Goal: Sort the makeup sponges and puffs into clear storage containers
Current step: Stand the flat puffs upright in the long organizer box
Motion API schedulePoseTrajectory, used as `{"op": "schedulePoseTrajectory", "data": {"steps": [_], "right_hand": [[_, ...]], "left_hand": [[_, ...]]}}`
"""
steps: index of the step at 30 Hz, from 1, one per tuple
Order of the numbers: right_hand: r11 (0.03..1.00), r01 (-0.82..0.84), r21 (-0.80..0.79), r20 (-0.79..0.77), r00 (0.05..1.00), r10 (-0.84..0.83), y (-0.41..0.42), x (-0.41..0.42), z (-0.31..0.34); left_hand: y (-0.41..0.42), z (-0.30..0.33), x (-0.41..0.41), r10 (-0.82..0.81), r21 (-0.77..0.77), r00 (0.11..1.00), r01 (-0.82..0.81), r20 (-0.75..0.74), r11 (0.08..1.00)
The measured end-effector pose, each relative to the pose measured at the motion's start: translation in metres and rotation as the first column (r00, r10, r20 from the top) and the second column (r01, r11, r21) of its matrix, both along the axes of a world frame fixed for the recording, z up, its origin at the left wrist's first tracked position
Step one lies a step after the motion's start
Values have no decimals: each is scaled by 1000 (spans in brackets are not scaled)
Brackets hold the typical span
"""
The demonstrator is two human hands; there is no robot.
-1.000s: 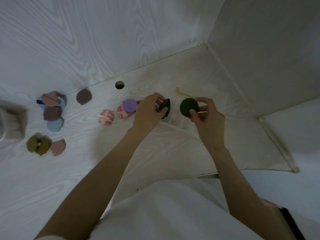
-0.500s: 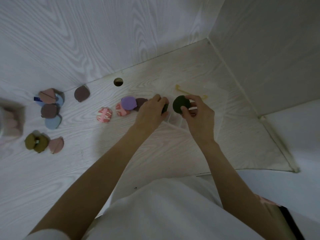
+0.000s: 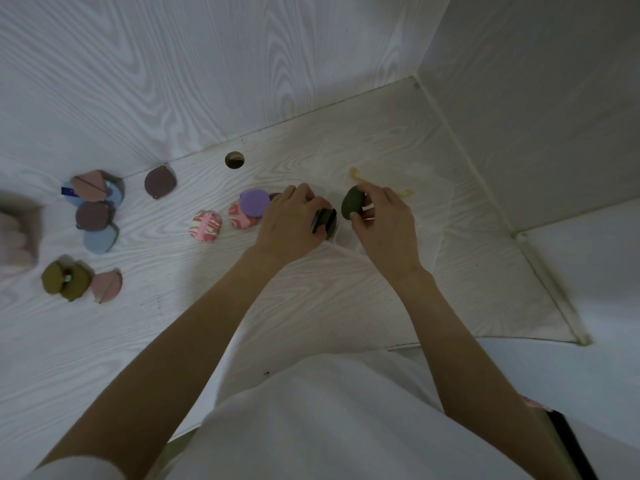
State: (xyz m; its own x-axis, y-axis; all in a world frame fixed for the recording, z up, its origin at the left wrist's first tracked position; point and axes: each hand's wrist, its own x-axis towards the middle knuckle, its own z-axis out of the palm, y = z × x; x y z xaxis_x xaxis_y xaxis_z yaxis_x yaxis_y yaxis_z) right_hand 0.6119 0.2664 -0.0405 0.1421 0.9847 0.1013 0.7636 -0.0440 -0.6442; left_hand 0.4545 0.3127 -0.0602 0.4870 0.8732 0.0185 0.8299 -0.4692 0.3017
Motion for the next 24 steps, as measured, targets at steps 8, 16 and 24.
{"op": "schedulePoseTrajectory", "data": {"steps": [8,16,24], "right_hand": [[966,-214,-143,396,883,254,18,-15,13],[962,-73,-263,215,968,132,42,-14,15],[900,-166,-403,196,945,262,44,-10,15]], "left_hand": [[-1,0,4,66,24,997,-67,35,997],[-1,-1,-4,84,-1,995,-84,54,996],[1,-4,-4,110,-65,982,-101,152,993]]}}
